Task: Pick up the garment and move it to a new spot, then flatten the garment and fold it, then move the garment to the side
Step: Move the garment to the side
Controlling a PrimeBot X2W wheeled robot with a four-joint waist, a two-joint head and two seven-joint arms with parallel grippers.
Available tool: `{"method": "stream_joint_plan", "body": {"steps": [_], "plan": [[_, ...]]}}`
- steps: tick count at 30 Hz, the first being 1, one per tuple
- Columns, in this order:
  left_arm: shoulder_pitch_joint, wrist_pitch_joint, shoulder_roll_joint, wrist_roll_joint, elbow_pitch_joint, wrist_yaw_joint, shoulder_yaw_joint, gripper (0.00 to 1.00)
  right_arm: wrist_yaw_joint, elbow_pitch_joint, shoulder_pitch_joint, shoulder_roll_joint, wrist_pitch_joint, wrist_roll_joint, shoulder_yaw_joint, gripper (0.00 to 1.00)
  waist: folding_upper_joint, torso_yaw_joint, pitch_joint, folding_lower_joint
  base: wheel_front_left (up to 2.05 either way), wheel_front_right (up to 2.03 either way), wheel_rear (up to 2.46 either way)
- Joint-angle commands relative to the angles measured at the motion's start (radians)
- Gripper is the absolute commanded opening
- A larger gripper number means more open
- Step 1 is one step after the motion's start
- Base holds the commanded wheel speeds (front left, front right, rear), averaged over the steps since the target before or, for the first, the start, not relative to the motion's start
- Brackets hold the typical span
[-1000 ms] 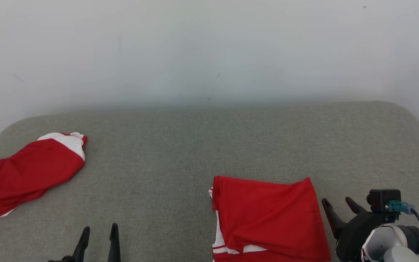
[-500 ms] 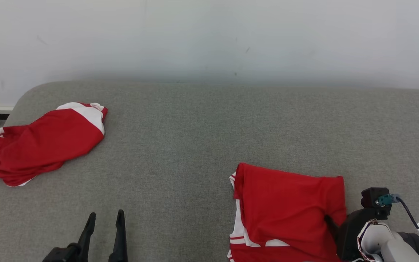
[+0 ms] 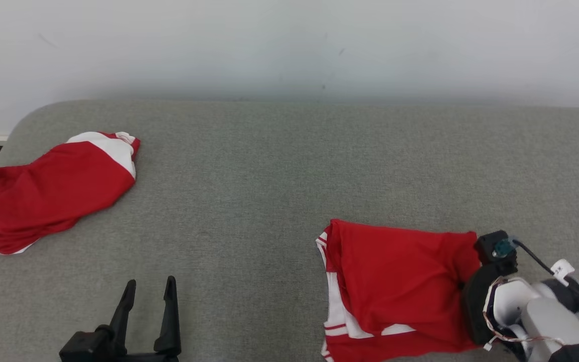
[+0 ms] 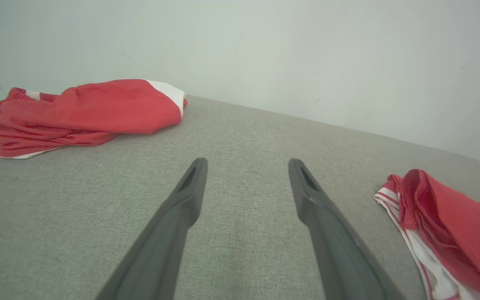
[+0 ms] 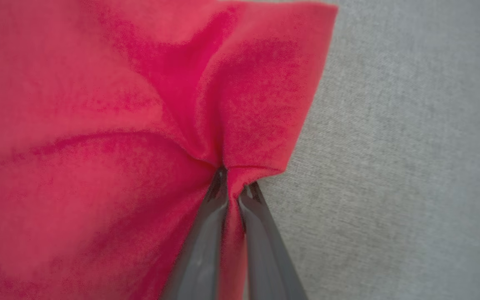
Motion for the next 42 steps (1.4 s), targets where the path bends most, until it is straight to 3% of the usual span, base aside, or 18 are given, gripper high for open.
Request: {"method": "stream_joint_plan", "body": {"steps": [1, 6, 13, 18, 24, 31, 42], "plan": [[-0.016, 0.000, 0.000, -0.013, -0.007, 0.004, 0.001, 1.00, -0.009, 0.014, -0.001, -0.046, 0.015, -0.013, 0.007, 0.00, 0.0000, -0.024, 0.019, -0.0001, 0.00, 0.00, 0.00], [-0.046, 0.000, 0.001, -0.013, -0.055, 0.015, 0.005, 1.00, -0.006, -0.078, -0.132, -0.134, -0.012, 0.008, 0.147, 0.00, 0.0000, -0.097, 0.083, -0.0001, 0.00, 0.00, 0.00], [-0.128, 0.000, 0.001, 0.005, -0.117, 0.038, -0.047, 1.00, -0.006, -0.071, -0.292, -0.254, -0.095, 0.040, 0.247, 0.00, 0.0000, -0.207, 0.186, -0.0001, 0.00, 0.00, 0.00], [-0.191, 0.000, 0.002, 0.041, -0.145, 0.026, -0.076, 1.00, -0.006, 0.004, -0.393, -0.320, -0.182, 0.023, 0.238, 0.00, 0.0000, -0.280, 0.251, -0.0001, 0.00, 0.00, 0.00], [-0.242, 0.000, 0.003, 0.086, -0.153, 0.001, -0.090, 1.00, -0.006, 0.124, -0.481, -0.340, -0.274, 0.009, 0.191, 0.00, 0.0000, -0.340, 0.320, -0.0001, 0.00, 0.00, 0.00], [-0.288, 0.000, 0.002, 0.122, -0.158, -0.008, -0.114, 1.00, -0.006, 0.265, -0.557, -0.353, -0.389, -0.043, 0.116, 0.00, 0.0000, -0.355, 0.374, -0.0001, 0.00, 0.00, 0.00], [-0.321, 0.000, 0.002, 0.133, -0.169, -0.020, -0.128, 1.00, -0.006, 0.355, -0.632, -0.368, -0.534, -0.142, 0.065, 0.00, 0.0000, -0.340, 0.409, -0.0001, 0.00, 0.00, 0.00]]}}
